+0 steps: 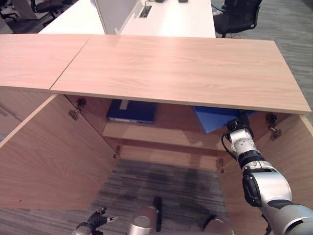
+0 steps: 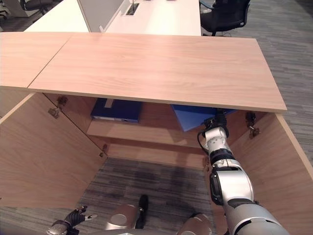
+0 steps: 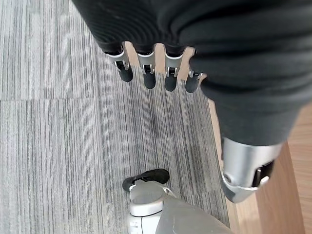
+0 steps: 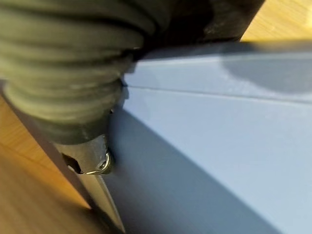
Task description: Put the empty folder in the office cabinet
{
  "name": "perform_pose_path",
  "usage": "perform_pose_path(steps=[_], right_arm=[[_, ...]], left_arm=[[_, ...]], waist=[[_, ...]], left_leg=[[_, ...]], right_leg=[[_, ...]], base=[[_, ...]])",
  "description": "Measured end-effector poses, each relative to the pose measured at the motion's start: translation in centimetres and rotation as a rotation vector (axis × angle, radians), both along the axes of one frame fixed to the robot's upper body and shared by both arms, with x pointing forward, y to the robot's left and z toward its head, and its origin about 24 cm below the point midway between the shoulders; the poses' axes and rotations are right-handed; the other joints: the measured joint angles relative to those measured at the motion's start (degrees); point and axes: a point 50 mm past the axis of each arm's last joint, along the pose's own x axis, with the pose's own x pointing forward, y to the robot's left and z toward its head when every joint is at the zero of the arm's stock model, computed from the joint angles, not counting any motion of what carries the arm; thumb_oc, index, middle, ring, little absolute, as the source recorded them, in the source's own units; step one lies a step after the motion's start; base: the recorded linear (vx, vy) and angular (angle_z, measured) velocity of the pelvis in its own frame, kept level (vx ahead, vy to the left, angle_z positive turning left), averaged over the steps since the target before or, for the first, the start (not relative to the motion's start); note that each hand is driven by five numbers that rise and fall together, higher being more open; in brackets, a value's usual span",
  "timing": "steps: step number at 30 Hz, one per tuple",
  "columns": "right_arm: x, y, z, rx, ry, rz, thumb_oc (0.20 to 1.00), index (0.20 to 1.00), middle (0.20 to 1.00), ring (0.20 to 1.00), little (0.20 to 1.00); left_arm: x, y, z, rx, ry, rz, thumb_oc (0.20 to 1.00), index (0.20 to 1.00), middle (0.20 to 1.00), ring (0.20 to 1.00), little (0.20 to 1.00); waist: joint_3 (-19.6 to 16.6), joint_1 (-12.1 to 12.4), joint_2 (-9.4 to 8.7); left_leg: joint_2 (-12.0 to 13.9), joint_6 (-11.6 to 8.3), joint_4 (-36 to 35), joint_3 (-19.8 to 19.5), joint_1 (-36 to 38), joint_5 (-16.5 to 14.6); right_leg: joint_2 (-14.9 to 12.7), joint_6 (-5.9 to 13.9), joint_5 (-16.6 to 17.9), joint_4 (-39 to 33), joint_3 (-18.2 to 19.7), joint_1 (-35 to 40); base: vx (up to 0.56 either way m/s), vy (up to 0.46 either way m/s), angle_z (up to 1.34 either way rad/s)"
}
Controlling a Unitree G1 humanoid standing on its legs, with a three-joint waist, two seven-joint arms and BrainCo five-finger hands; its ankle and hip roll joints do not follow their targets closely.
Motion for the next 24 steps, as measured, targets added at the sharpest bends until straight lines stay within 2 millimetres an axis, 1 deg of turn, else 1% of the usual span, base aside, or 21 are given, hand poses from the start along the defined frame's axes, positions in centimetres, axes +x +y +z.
perform_pose_path(steps=[2, 3, 4, 5, 6, 7, 8, 9, 10, 11, 12, 13, 14, 15, 17, 19, 20, 21, 22, 23, 24], right_arm=[[-0.3, -0.3, -0.3, 0.010, -0.009, -0.003, 0.200, 0.200, 0.200, 0.200, 0.200], [-0.3, -0.2, -0.4, 0.009, -0.015, 0.008, 0.200, 0.200, 0.200, 0.200, 0.200], [-0.3, -0.1, -0.5, 0.011, -0.014, 0.018, 0.200, 0.200, 0.200, 0.200, 0.200], [-0.7, -0.1, -1.2, 0.014, 0.008, 0.026, 0.200, 0.200, 0.200, 0.200, 0.200], [-1.0, -0.1, -1.7, 0.017, 0.021, 0.025, 0.200, 0.200, 0.200, 0.200, 0.200], [-1.1, 0.0, -2.1, 0.017, 0.031, 0.031, 0.200, 0.200, 0.200, 0.200, 0.200], [-1.2, 0.0, -2.2, 0.010, 0.038, 0.040, 0.200, 0.200, 0.200, 0.200, 0.200], [-1.3, -0.2, -2.2, -0.019, 0.043, 0.058, 0.200, 0.200, 0.200, 0.200, 0.200], [-1.3, -0.1, -2.1, -0.035, 0.042, 0.071, 0.200, 0.200, 0.200, 0.200, 0.200], [-1.2, -0.2, -2.0, -0.044, 0.037, 0.080, 0.200, 0.200, 0.200, 0.200, 0.200], [-1.2, -0.4, -1.8, -0.058, 0.029, 0.083, 0.200, 0.200, 0.200, 0.200, 0.200], [-1.3, -0.6, -1.6, -0.080, 0.018, 0.094, 0.200, 0.200, 0.200, 0.200, 0.200], [-1.5, -0.8, -1.7, -0.084, 0.021, 0.095, 0.200, 0.200, 0.200, 0.200, 0.200], [-1.7, -0.9, -2.0, -0.084, 0.029, 0.093, 0.200, 0.200, 0.200, 0.200, 0.200], [-1.9, -1.0, -2.4, -0.084, 0.038, 0.097, 0.200, 0.200, 0.200, 0.200, 0.200], [-1.9, -1.1, -2.3, -0.085, 0.043, 0.104, 0.200, 0.200, 0.200, 0.200, 0.200], [-1.9, -1.0, -2.4, -0.086, 0.049, 0.111, 0.200, 0.200, 0.200, 0.200, 0.200], [-2.0, -1.0, -2.5, -0.085, 0.057, 0.118, 0.200, 0.200, 0.200, 0.200, 0.200], [-2.0, -0.6, -2.7, -0.095, 0.069, 0.142, 0.200, 0.200, 0.200, 0.200, 0.200], [-2.0, -0.5, -2.7, -0.103, 0.072, 0.146, 0.200, 0.200, 0.200, 0.200, 0.200], [-2.0, -0.6, -2.6, -0.106, 0.066, 0.147, 0.200, 0.200, 0.200, 0.200, 0.200]], left_arm=[[-0.1, -0.3, -0.1, -0.014, 0.005, -0.002, 1.000, 1.000, 1.000, 1.000, 1.000], [-0.2, -0.5, -0.2, -0.020, 0.008, 0.000, 1.000, 1.000, 1.000, 1.000, 1.000], [-0.4, -0.6, -0.3, -0.023, 0.011, 0.000, 1.000, 1.000, 1.000, 1.000, 1.000], [-0.6, -0.5, -0.3, -0.024, 0.014, 0.001, 1.000, 1.000, 1.000, 1.000, 1.000], [-0.9, -0.3, -0.3, -0.022, 0.021, 0.002, 1.000, 1.000, 1.000, 1.000, 1.000], [-1.4, -0.2, -0.4, -0.021, 0.033, 0.004, 1.000, 1.000, 1.000, 1.000, 1.000], [-2.0, -0.4, -0.6, -0.028, 0.048, 0.004, 1.000, 1.000, 1.000, 1.000, 1.000], [-3.0, -1.4, -0.9, -0.064, 0.068, -0.002, 1.000, 1.000, 1.000, 1.000, 1.000], [-3.7, -1.8, -1.1, -0.080, 0.079, -0.003, 1.000, 1.000, 1.000, 1.000, 1.000], [-4.2, -2.1, -1.2, -0.091, 0.089, 0.000, 1.000, 1.000, 1.000, 1.000, 1.000], [-4.3, -2.4, -1.3, -0.104, 0.095, -0.003, 1.000, 1.000, 1.000, 1.000, 1.000], [-3.9, -2.8, -1.2, -0.124, 0.080, -0.022, 1.000, 1.000, 1.000, 1.000, 1.000], [-3.6, -2.9, -1.1, -0.131, 0.069, -0.025, 1.000, 1.000, 1.000, 1.000, 1.000], [-3.0, -2.9, -1.0, -0.134, 0.056, -0.028, 1.000, 1.000, 1.000, 1.000, 1.000], [-2.0, -2.9, -0.7, -0.140, 0.022, -0.031, 1.000, 1.000, 1.000, 1.000, 1.000], [-1.0, -3.0, -0.5, -0.143, -0.006, -0.040, 1.000, 1.000, 1.000, 1.000, 1.000], [-0.8, -2.9, -0.4, -0.142, -0.015, -0.041, 1.000, 1.000, 1.000, 1.000, 1.000], [-1.2, -2.8, -0.6, -0.138, 0.006, -0.036, 1.000, 1.000, 1.000, 1.000, 1.000], [-2.0, -2.3, -1.0, -0.121, 0.060, -0.024, 1.000, 1.000, 1.000, 1.000, 1.000], [-2.6, -2.1, -1.2, -0.116, 0.087, -0.016, 1.000, 1.000, 1.000, 1.000, 1.000], [-3.0, -2.1, -1.3, -0.117, 0.095, -0.014, 1.000, 1.000, 1.000, 1.000, 1.000]], waist=[[-0.24, -0.15, -0.31], [-0.08, -0.62, 0.09], [-0.19, -0.97, 0.24], [-0.40, -1.32, -0.23], [-0.85, -1.12, -0.82], [-1.61, -1.12, -1.31], [-2.43, -1.56, -0.81], [-3.99, -2.03, 1.57], [-4.43, -1.85, 2.31], [-4.96, -1.69, 3.66], [-5.19, -1.70, 5.28], [-5.43, -1.65, 6.60], [-4.99, -1.60, 6.79], [-4.70, -1.67, 6.52], [-4.42, -1.61, 6.54], [-3.87, -1.66, 5.92], [-3.55, -1.47, 5.58], [-3.09, -1.54, 5.12], [-2.82, -2.13, 5.06], [-2.76, -2.55, 4.98], [-2.75, -3.00, 4.99]], left_leg=[[-1.19, -0.22, -1.69, -0.20, 0.73, 0.17], [-1.25, -0.23, -1.99, -0.44, 1.11, 0.18], [-1.37, -0.39, -2.38, -0.86, 1.47, 0.30], [-1.80, -1.18, -4.12, -2.19, 3.91, 1.07], [-2.00, -1.42, -5.05, -2.53, 5.05, 1.20], [-2.11, -1.76, -5.58, -3.01, 5.56, 1.38], [-1.72, -2.14, -5.68, -4.13, 5.50, 1.37], [0.50, -3.73, -7.22, -4.78, 6.50, 2.18], [1.42, -4.21, -7.53, -4.81, 6.58, 2.49], [2.22, -4.30, -7.47, -4.68, 6.64, 2.67], [2.98, -4.76, -7.55, -4.68, 7.14, 2.72], [3.60, -5.36, -7.05, -4.44, 7.02, 3.05], [3.60, -5.62, -5.31, -4.39, 6.56, 3.13], [3.37, -5.85, -3.11, -4.44, 5.80, 2.95], [3.43, -6.90, 1.84, -4.49, 4.25, 3.18], [3.23, -9.81, 8.53, -4.06, 0.59, 4.58], [3.43, -11.33, 12.05, -4.20, -1.21, 5.51], [3.65, -12.59, 15.09, -4.47, -2.61, 6.30], [6.04, -12.55, 17.40, -2.37, -5.28, 4.80], [7.91, -12.57, 14.24, -1.30, -5.04, 4.83], [9.22, -12.81, 11.58, -1.32, -5.11, 5.04]], right_leg=[[0.66, 0.20, 0.19, -11.85, 0.15, 2.24], [0.79, -0.34, 0.72, -16.19, 0.16, 2.97], [0.87, -0.97, 1.22, -18.30, 0.25, 3.78], [0.56, -1.00, 1.14, -19.52, 0.25, 6.83], [0.54, -1.13, 1.02, -19.20, 0.45, 7.89], [0.89, -1.70, 2.09, -19.54, 1.53, 8.86], [1.51, -2.39, 3.67, -19.56, 2.34, 9.14], [4.02, -3.80, 4.29, -19.19, 2.76, 9.45], [5.03, -4.56, 4.14, -19.70, 2.35, 9.86], [6.03, -5.50, 4.79, -20.41, 1.96, 10.47], [6.81, -5.78, 4.60, -21.17, 1.41, 11.52], [7.65, -5.68, 4.24, -22.66, 0.66, 12.71], [7.90, -5.87, 4.12, -23.36, 0.21, 13.53], [7.69, -6.65, 3.75, -23.36, -0.06, 14.05], [7.67, -6.79, 2.90, -23.20, -0.47, 15.12], [6.88, -7.40, 2.27, -23.32, -1.07, 15.45], [6.82, -7.87, 1.97, -23.37, -1.01, 15.51], [6.96, -8.22, 1.74, -23.35, -1.03, 15.95], [6.98, -9.11, 1.27, -23.59, -1.13, 17.14], [7.02, -9.26, 1.04, -23.59, -1.40, 17.21], [7.01, -9.21, 1.01, -23.59, -1.58, 16.99]], base=[[0.22, -0.171, 0.21], [0.16, -0.096, 0.22], [0.25, -0.110, 0.49], [0.24, -0.114, 0.53], [0.22, -0.120, 0.59], [0.11, -0.085, 0.42], [0.17, -0.144, 0.59], [0.15, -0.159, 0.45], [0.13, -0.152, 0.26], [0.11, -0.136, 0.02], [0.13, -0.171, 0.10], [0.09, -0.146, 0.16], [0.07, -0.148, 0.16], [0.01, -0.081, 0.11], [0.05, -0.111, 0.09], [0.08, -0.072, 0.10], [0.10, 0.010, 0.03], [0.14, 0.061, 0.01], [0.26, 0.151, 0.06], [0.23, 0.128, 0.11], [0.26, 0.143, 0.12]])
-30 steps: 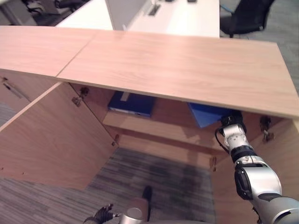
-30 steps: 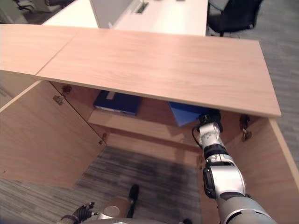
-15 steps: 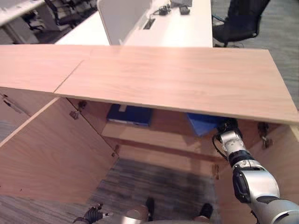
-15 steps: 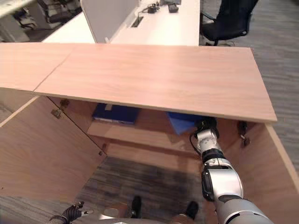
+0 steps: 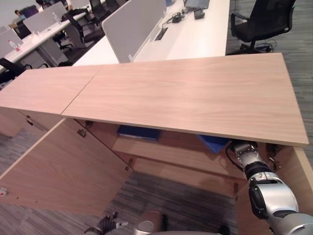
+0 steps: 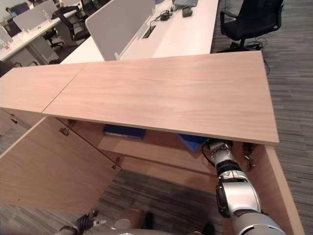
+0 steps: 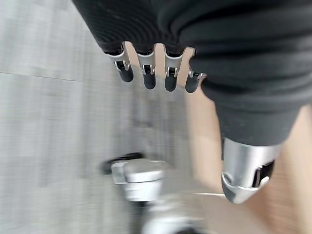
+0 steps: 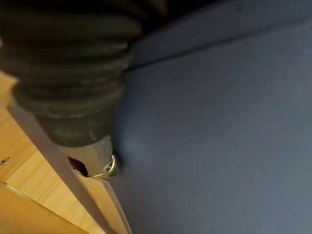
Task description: Put the empty folder in the office cabinet
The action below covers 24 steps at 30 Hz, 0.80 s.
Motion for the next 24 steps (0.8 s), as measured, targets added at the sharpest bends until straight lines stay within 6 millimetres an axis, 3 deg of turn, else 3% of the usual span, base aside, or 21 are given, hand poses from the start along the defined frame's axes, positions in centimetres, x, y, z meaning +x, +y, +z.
perform_pose_path(steps=[2, 4, 5, 6, 7, 9, 11, 15, 16, 19, 24], right_arm=[[-0.1, -0.1, 0.7, -0.014, -0.044, 0.002, 0.200, 0.200, 0.200, 0.200, 0.200], [0.1, -0.6, 1.5, -0.032, -0.082, -0.016, 0.200, 0.200, 0.200, 0.200, 0.200], [0.1, -0.9, 1.8, -0.040, -0.096, -0.023, 0.200, 0.200, 0.200, 0.200, 0.200], [0.1, -1.0, 1.9, -0.043, -0.102, -0.027, 0.200, 0.200, 0.200, 0.200, 0.200], [-0.1, -0.5, 1.2, -0.028, -0.087, -0.023, 0.200, 0.200, 0.200, 0.200, 0.200], [-0.4, 0.1, 0.2, 0.018, -0.063, -0.043, 0.200, 0.200, 0.200, 0.200, 0.200], [-0.7, 0.1, -0.3, 0.023, -0.049, -0.044, 0.200, 0.200, 0.200, 0.200, 0.200], [-0.5, 0.1, 0.0, 0.023, -0.063, -0.039, 0.200, 0.200, 0.200, 0.200, 0.200], [-0.6, -0.4, 0.2, 0.017, -0.068, -0.053, 0.200, 0.200, 0.200, 0.200, 0.200], [-0.6, -0.6, 0.3, 0.046, -0.076, -0.078, 0.200, 0.200, 0.200, 0.200, 0.200], [-0.2, -0.7, 1.2, 0.084, -0.123, -0.146, 0.200, 0.200, 0.200, 0.200, 0.200]], left_arm=[[-0.5, -0.1, -0.1, -0.009, 0.015, -0.005, 1.000, 1.000, 1.000, 1.000, 1.000], [-0.8, -0.3, -0.2, -0.016, 0.025, -0.011, 1.000, 1.000, 1.000, 1.000, 1.000], [-1.0, -0.2, -0.2, -0.016, 0.028, -0.010, 1.000, 1.000, 1.000, 1.000, 1.000], [-2.1, -0.1, -0.3, -0.015, 0.050, 0.002, 1.000, 1.000, 1.000, 1.000, 1.000], [-2.0, 0.6, -0.1, 0.009, 0.048, 0.013, 1.000, 1.000, 1.000, 1.000, 1.000], [-1.5, 2.2, 0.5, 0.051, 0.017, 0.027, 1.000, 1.000, 1.000, 1.000, 1.000], [-1.3, 2.4, 0.7, 0.063, 0.003, 0.026, 1.000, 1.000, 1.000, 1.000, 1.000], [-1.1, 2.1, 0.7, 0.061, -0.010, -0.007, 1.000, 1.000, 1.000, 1.000, 1.000], [-1.1, 1.3, 0.6, 0.041, -0.016, -0.020, 1.000, 1.000, 1.000, 1.000, 1.000], [-1.6, 0.7, 0.3, 0.025, 0.001, -0.045, 1.000, 1.000, 1.000, 1.000, 1.000], [-2.1, -0.9, 0.2, -0.009, 0.007, -0.147, 1.000, 1.000, 1.000, 1.000, 1.000]], waist=[[0.08, -0.09, 0.06], [0.67, -0.16, 0.78], [1.27, 0.34, 1.88], [1.10, 0.51, 4.23], [2.43, 0.79, 1.93], [2.92, 0.54, -1.45], [2.39, 0.64, -2.59], [2.31, 1.06, -0.73], [1.38, 1.17, 1.49], [0.06, 1.75, 3.69], [-1.08, 3.50, 5.61]], left_leg=[[2.06, -0.08, -15.21, -0.58, 2.34, -0.14], [1.16, -0.03, -25.07, -4.00, 4.79, -0.29], [0.48, 0.43, -24.95, -5.47, 6.16, -0.27], [0.64, 2.64, -24.40, -6.15, 8.46, 0.27], [-0.67, 2.77, -24.17, -4.48, 9.67, 2.04], [-2.68, 4.15, -24.38, -3.03, 10.30, 1.68], [-3.63, 4.85, -24.21, -1.70, 10.99, 1.71], [-3.91, 4.98, -24.25, -1.52, 10.84, 1.64], [-3.74, 4.96, -24.26, -1.58, 10.04, 1.63], [-3.73, 4.77, -24.79, -1.74, 9.39, 1.68], [-4.72, 4.96, -24.80, -2.09, 6.70, 2.26]], right_leg=[[0.19, 0.35, -0.01, 0.00, 0.46, -1.65], [0.38, 1.95, 0.82, -0.02, 2.84, -2.94], [0.86, 2.36, 0.98, -0.02, 4.19, -3.53], [2.44, 3.50, 1.73, -0.02, 5.35, -3.53], [0.91, 4.07, 2.07, -0.03, 6.70, -3.21], [-0.75, 3.81, 1.92, -0.01, 6.59, -2.85], [-0.94, 3.82, 2.35, -0.01, 6.20, -2.47], [-1.19, 5.01, 2.54, 0.00, 6.37, -2.92], [-1.09, 5.19, 2.42, 0.00, 6.26, -3.48], [-1.12, 5.35, 2.02, -0.01, 6.23, -4.00], [-2.29, 6.22, 2.75, 0.00, 6.20, -6.66]], base=[[0.21, 0.086, 0.01], [0.18, 0.019, -0.30], [0.14, 0.003, -0.78], [0.13, 0.008, -0.96], [0.13, 0.027, -0.78], [0.08, 0.031, -0.30], [0.03, 0.051, -0.25], [0.00, 0.062, -0.08], [-0.01, 0.049, 0.04], [-0.01, 0.059, 0.03], [-0.03, 0.069, 0.03]])
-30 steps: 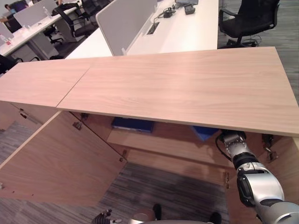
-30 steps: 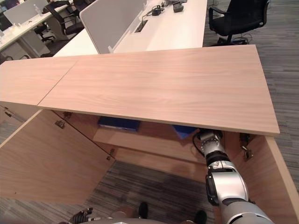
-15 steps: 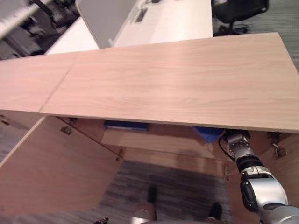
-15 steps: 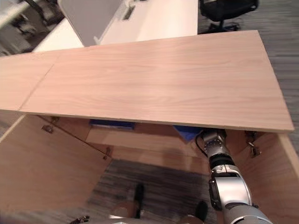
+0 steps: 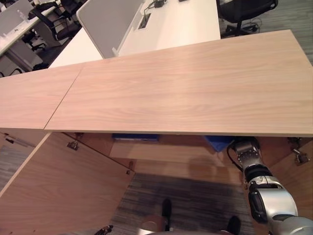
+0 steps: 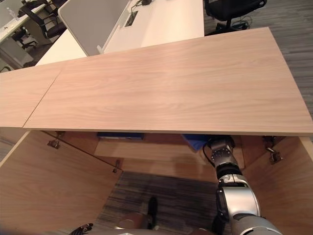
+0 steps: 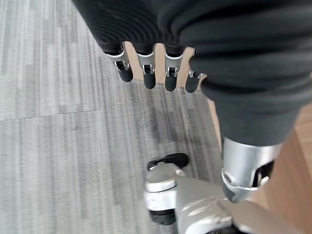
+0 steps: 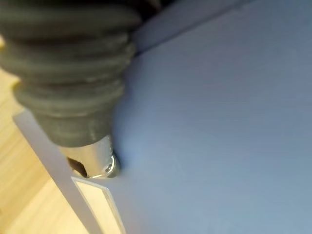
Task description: Put the empty folder in the office cabinet
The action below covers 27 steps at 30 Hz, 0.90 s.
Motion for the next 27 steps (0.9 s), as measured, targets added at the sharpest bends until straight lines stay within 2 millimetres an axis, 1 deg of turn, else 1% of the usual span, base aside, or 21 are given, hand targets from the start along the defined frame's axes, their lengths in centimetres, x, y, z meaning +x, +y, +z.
perform_pose_path(steps=[2, 3, 6, 7, 8, 9, 11, 12, 13, 14, 15, 17, 18, 19, 21, 22, 23, 25, 27], right_arm=[[-0.1, -0.1, 0.1, 0.025, -0.021, -0.037, 0.200, 0.200, 0.200, 0.200, 0.200], [0.0, 0.3, 0.0, 0.058, -0.045, -0.069, 0.200, 0.200, 0.200, 0.200, 0.200], [0.4, 1.6, 0.0, 0.126, -0.066, -0.093, 0.200, 0.200, 0.200, 0.200, 0.200], [0.5, 2.2, 0.0, 0.146, -0.078, -0.102, 0.200, 0.200, 0.200, 0.200, 0.200], [0.7, 3.0, 0.0, 0.204, -0.096, -0.122, 0.200, 0.200, 0.200, 0.200, 0.200], [0.8, 3.2, 0.1, 0.213, -0.104, -0.130, 0.200, 0.200, 0.200, 0.200, 0.200], [1.1, 4.4, 0.6, 0.271, -0.127, -0.151, 0.200, 0.200, 0.200, 0.200, 0.200], [1.2, 5.0, 0.8, 0.303, -0.151, -0.162, 0.200, 0.200, 0.200, 0.200, 0.200], [1.3, 5.2, 1.1, 0.330, -0.174, -0.171, 0.200, 0.200, 0.200, 0.200, 0.200], [1.5, 6.2, 1.4, 0.355, -0.195, -0.167, 0.200, 0.200, 0.200, 0.200, 0.200], [1.5, 6.6, 1.7, 0.366, -0.207, -0.167, 0.200, 0.200, 0.200, 0.200, 0.200], [1.6, 6.8, 2.0, 0.375, -0.223, -0.173, 0.200, 0.200, 0.200, 0.200, 0.200], [1.6, 7.6, 2.3, 0.390, -0.239, -0.162, 0.200, 0.200, 0.200, 0.200, 0.200], [1.4, 8.3, 2.4, 0.389, -0.249, -0.150, 0.200, 0.200, 0.200, 0.200, 0.200], [1.3, 9.4, 1.9, 0.409, -0.218, -0.128, 0.200, 0.200, 0.200, 0.200, 0.200], [1.3, 10.0, 1.2, 0.421, -0.181, -0.111, 0.200, 0.200, 0.200, 0.200, 0.200], [1.3, 10.3, 1.2, 0.428, -0.174, -0.107, 0.200, 0.200, 0.200, 0.200, 0.200], [1.2, 11.0, 1.0, 0.442, -0.160, -0.098, 0.200, 0.200, 0.200, 0.200, 0.200], [1.2, 11.1, 0.9, 0.444, -0.153, -0.097, 0.200, 0.200, 0.200, 0.200, 0.200]], left_arm=[[0.0, -0.9, -0.1, -0.029, -0.003, -0.034, 1.000, 1.000, 1.000, 1.000, 1.000], [0.0, -1.2, -0.1, -0.038, -0.001, -0.055, 1.000, 1.000, 1.000, 1.000, 1.000], [-0.1, -1.6, -0.2, -0.040, 0.010, -0.090, 1.000, 1.000, 1.000, 1.000, 1.000], [-0.2, -1.8, -0.2, -0.039, 0.014, -0.115, 1.000, 1.000, 1.000, 1.000, 1.000], [-0.2, -2.0, -0.3, -0.044, 0.016, -0.135, 1.000, 1.000, 1.000, 1.000, 1.000], [0.0, -2.2, -0.2, -0.048, 0.009, -0.140, 1.000, 1.000, 1.000, 1.000, 1.000], [0.6, -2.8, -0.1, -0.050, -0.016, -0.191, 1.000, 1.000, 1.000, 1.000, 1.000], [0.8, -2.9, 0.0, -0.051, -0.024, -0.200, 1.000, 1.000, 1.000, 1.000, 1.000], [0.9, -2.8, 0.0, -0.045, -0.028, -0.198, 1.000, 1.000, 1.000, 1.000, 1.000], [1.2, -2.6, 0.1, -0.032, -0.034, -0.212, 1.000, 1.000, 1.000, 1.000, 1.000], [1.3, -2.6, 0.1, -0.023, -0.037, -0.221, 1.000, 1.000, 1.000, 1.000, 1.000], [1.4, -2.2, 0.1, 0.000, -0.034, -0.234, 1.000, 1.000, 1.000, 1.000, 1.000], [2.0, -2.3, 0.2, 0.009, -0.052, -0.247, 1.000, 1.000, 1.000, 1.000, 1.000], [2.6, -2.3, 0.3, 0.022, -0.057, -0.259, 1.000, 1.000, 1.000, 1.000, 1.000], [3.7, -2.6, 0.2, 0.026, -0.071, -0.271, 1.000, 1.000, 1.000, 1.000, 1.000], [5.2, -2.9, 0.5, 0.034, -0.112, -0.270, 1.000, 1.000, 1.000, 1.000, 1.000], [5.8, -3.2, 0.7, 0.030, -0.139, -0.275, 1.000, 1.000, 1.000, 1.000, 1.000], [6.5, -3.6, 0.8, 0.030, -0.155, -0.273, 1.000, 1.000, 1.000, 1.000, 1.000], [6.5, -3.6, 0.7, 0.034, -0.148, -0.271, 1.000, 1.000, 1.000, 1.000, 1.000]], waist=[[-0.46, 0.55, 0.76], [-0.50, 1.08, 0.86], [-0.44, 1.55, 0.77], [-0.39, 1.75, 0.71], [-0.33, 1.74, 0.63], [0.08, 2.03, 0.08], [0.73, 2.51, -0.55], [0.76, 2.45, -0.42], [1.19, 2.45, -0.99], [1.82, 2.90, -1.64], [2.25, 2.91, -2.19], [2.68, 2.86, -2.82], [3.16, 2.89, -3.55], [3.26, 2.89, -3.58], [3.36, 2.57, -3.80], [3.55, 2.71, -4.32], [3.66, 2.74, -4.72], [3.74, 2.66, -5.68], [3.77, 2.37, -6.44]], left_leg=[[-0.70, 0.42, 0.00, -0.73, -1.11, 0.51], [-1.13, 0.45, 0.01, -1.21, -1.42, 0.66], [-1.33, 0.60, 0.02, -1.37, -2.10, 0.87], [-1.54, 0.62, 0.02, -1.82, -2.30, 0.95], [-1.92, 0.80, 0.05, -2.59, -2.65, 1.11], [-2.22, 0.81, 0.09, -2.76, -2.77, 1.12], [-3.34, 0.92, 0.52, -3.55, -2.82, 1.17], [-3.64, 1.04, 0.54, -3.97, -2.82, 1.24], [-3.75, 1.17, 0.56, -4.16, -2.86, 1.39], [-4.21, 1.47, 0.58, -4.29, -2.85, 1.58], [-4.49, 1.49, 0.59, -4.46, -2.89, 1.59], [-4.69, 1.59, 0.60, -4.82, -2.87, 1.66], [-5.16, 1.64, 0.61, -4.96, -2.89, 1.63], [-5.23, 1.64, 0.61, -5.15, -2.97, 1.63], [-5.29, 1.65, 0.64, -5.69, -3.02, 1.63], [-5.26, 1.65, 0.79, -5.94, -3.01, 1.62], [-5.34, 1.67, 0.87, -5.92, -3.03, 1.60], [-5.44, 1.95, 1.40, -5.94, -3.07, 1.36], [-5.44, 2.00, 1.59, -5.96, -3.07, 1.17]], right_leg=[[-0.49, 0.06, 0.05, -0.01, -0.02, -0.56], [-0.84, 0.18, 0.20, -0.01, -0.29, -0.64], [-0.99, 0.18, 0.21, 0.00, -0.37, -1.03], [-1.14, 0.18, 0.21, 0.01, -0.70, -1.02], [-1.47, 0.25, 0.24, 0.02, -1.78, -0.80], [-1.77, 0.27, 0.25, 0.04, -1.92, -0.74], [-2.71, 0.73, 0.45, 0.37, -3.24, -0.21], [-2.95, 0.66, 0.50, 0.38, -3.42, 0.09], [-3.12, 0.69, 0.52, 0.38, -3.60, 0.19], [-3.49, 1.00, 0.52, 0.40, -3.97, 0.46], [-3.75, 1.02, 0.51, 0.40, -4.40, 0.57], [-4.07, 1.26, 0.65, 0.40, -4.98, 1.07], [-4.37, 1.25, 0.63, 0.47, -5.26, 1.12], [-4.46, 1.36, 0.46, 0.93, -5.45, 0.98], [-4.58, 1.10, 0.07, 1.85, -5.97, 0.94], [-4.72, 1.11, -0.25, 2.26, -6.23, 1.10], [-4.73, 0.86, -0.41, 2.47, -6.23, 1.06], [-4.92, 0.87, -0.78, 3.23, -6.30, 0.99], [-5.00, 0.82, -1.19, 4.00, -6.30, 0.77]], base=[[-0.03, 0.053, 0.21], [-0.02, 0.047, 0.16], [-0.02, 0.055, 0.08], [-0.02, 0.101, 0.22], [-0.01, 0.087, 0.26], [-0.02, 0.153, 0.26], [-0.02, 0.109, 0.21], [-0.01, 0.058, 0.21], [-0.02, 0.077, 0.18], [-0.02, 0.077, 0.15], [-0.03, 0.078, 0.14], [-0.02, 0.087, 0.16], [-0.02, 0.118, 0.14], [-0.01, 0.107, 0.14], [0.00, 0.056, 0.14], [0.00, 0.058, 0.10], [0.00, 0.057, 0.09], [0.00, 0.017, 0.01], [-0.02, 0.014, 0.00]])
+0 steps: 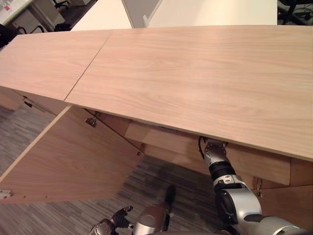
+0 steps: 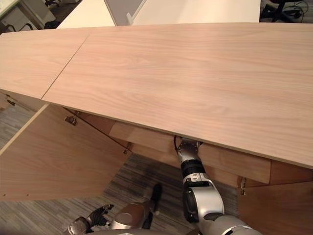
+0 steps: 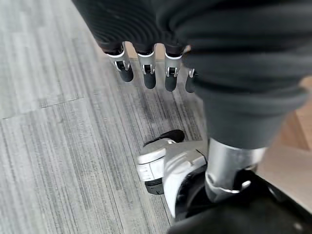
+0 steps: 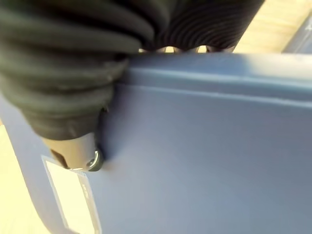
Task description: Put the empty folder in the office cabinet
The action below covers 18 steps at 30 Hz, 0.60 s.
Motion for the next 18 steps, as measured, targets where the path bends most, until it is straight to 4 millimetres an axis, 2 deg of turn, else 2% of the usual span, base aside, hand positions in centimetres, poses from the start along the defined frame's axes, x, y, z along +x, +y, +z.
perform_pose_path(steps=[3, 5, 7, 9, 10, 13, 14, 15, 16, 18], right_arm=[[0.1, 1.1, 0.1, -0.023, 0.006, 0.059, 0.200, 0.200, 0.200, 0.200, 0.200], [0.1, 1.6, -0.2, -0.013, 0.024, 0.069, 0.200, 0.200, 0.200, 0.200, 0.200], [0.0, 1.8, -0.6, -0.007, 0.048, 0.072, 0.200, 0.200, 0.200, 0.200, 0.200], [-0.1, 0.2, -1.0, 0.003, 0.068, 0.027, 0.200, 0.200, 0.200, 0.200, 0.200], [-0.2, -1.1, -1.0, 0.003, 0.070, -0.017, 0.200, 0.200, 0.200, 0.200, 0.200], [-0.1, -4.2, -0.7, -0.019, 0.081, -0.093, 0.200, 0.200, 0.200, 0.200, 0.200], [-0.1, -5.3, -0.4, -0.021, 0.082, -0.126, 0.200, 0.200, 0.200, 0.200, 0.200], [-0.1, -8.2, 0.1, -0.045, 0.105, -0.195, 0.200, 0.200, 0.200, 0.200, 0.200], [-0.3, -10.0, 0.6, -0.068, 0.107, -0.241, 0.200, 0.200, 0.200, 0.200, 0.200], [-0.7, -11.5, 0.6, -0.090, 0.128, -0.268, 0.200, 0.200, 0.200, 0.200, 0.200]], left_arm=[[0.0, 0.1, -0.1, 0.007, 0.012, 0.016, 1.000, 1.000, 1.000, 1.000, 1.000], [-0.2, 0.3, -0.2, 0.018, 0.021, 0.025, 1.000, 1.000, 1.000, 1.000, 1.000], [-0.3, 0.9, -0.2, 0.033, 0.028, 0.037, 1.000, 1.000, 1.000, 1.000, 1.000], [-0.2, 1.1, -0.2, 0.036, 0.025, 0.038, 1.000, 1.000, 1.000, 1.000, 1.000], [-0.2, 0.9, -0.1, 0.029, 0.021, 0.033, 1.000, 1.000, 1.000, 1.000, 1.000], [-0.5, 1.0, -0.2, 0.022, 0.033, 0.050, 1.000, 1.000, 1.000, 1.000, 1.000], [-0.5, 1.0, -0.2, 0.017, 0.032, 0.050, 1.000, 1.000, 1.000, 1.000, 1.000], [-0.3, 1.0, 0.0, 0.010, 0.026, 0.046, 1.000, 1.000, 1.000, 1.000, 1.000], [-0.9, 1.4, -0.1, 0.013, 0.048, 0.041, 1.000, 1.000, 1.000, 1.000, 1.000], [-0.7, 1.5, 0.0, 0.015, 0.042, 0.026, 1.000, 1.000, 1.000, 1.000, 1.000]], waist=[[0.72, -1.14, -1.27], [0.70, -1.18, -1.81], [0.22, -0.79, -3.46], [-0.15, 0.43, -4.30], [-0.18, 1.05, -4.23], [-0.29, 1.64, -4.06], [-0.31, 1.75, -3.91], [-0.40, 2.30, -3.48], [-0.48, 2.08, -2.86], [-0.36, 2.12, -1.98]], left_leg=[[0.39, 0.64, 3.51, 0.83, -1.60, -2.05], [0.97, 0.85, 4.34, 1.57, -1.34, -2.63], [1.08, 0.74, 5.16, 1.87, -1.49, -3.14], [1.18, 0.67, 5.65, 1.74, -1.67, -3.18], [1.19, 0.61, 6.19, 1.46, -1.75, -3.22], [1.09, 0.62, 6.77, 0.56, -2.75, -3.21], [1.01, 0.64, 7.12, 0.34, -3.32, -3.20], [0.67, 0.65, 7.66, -0.04, -4.51, -3.18], [0.47, 0.75, 8.02, -0.13, -5.09, -3.11], [0.45, 1.13, 9.07, -0.11, -6.05, -3.07]], right_leg=[[-1.06, -0.79, -0.93, 7.26, -0.32, -4.11], [-1.27, -1.26, -0.61, 9.01, -2.33, -4.75], [-1.32, -2.29, -1.27, 8.92, -3.50, -4.84], [-1.10, -2.12, -2.14, 8.13, -3.51, -4.36], [-1.10, -1.41, -2.66, 7.83, -4.08, -4.00], [-1.49, -1.32, -2.72, 7.78, -5.22, -3.86], [-1.51, -1.32, -2.71, 7.79, -5.45, -4.08], [-1.76, -1.18, -2.60, 7.93, -5.97, -4.71], [-1.85, -1.19, -2.40, 7.98, -6.20, -5.08], [-1.95, -1.46, -2.17, 8.47, -6.21, -5.78]], base=[[-0.01, -0.016, -0.15], [0.01, -0.039, -0.24], [0.05, -0.041, -0.17], [0.06, -0.032, 0.02], [0.05, -0.038, 0.10], [0.01, -0.021, 0.15], [-0.01, -0.025, 0.22], [-0.06, -0.037, 0.19], [-0.06, -0.030, 0.14], [-0.07, -0.031, 0.04]])
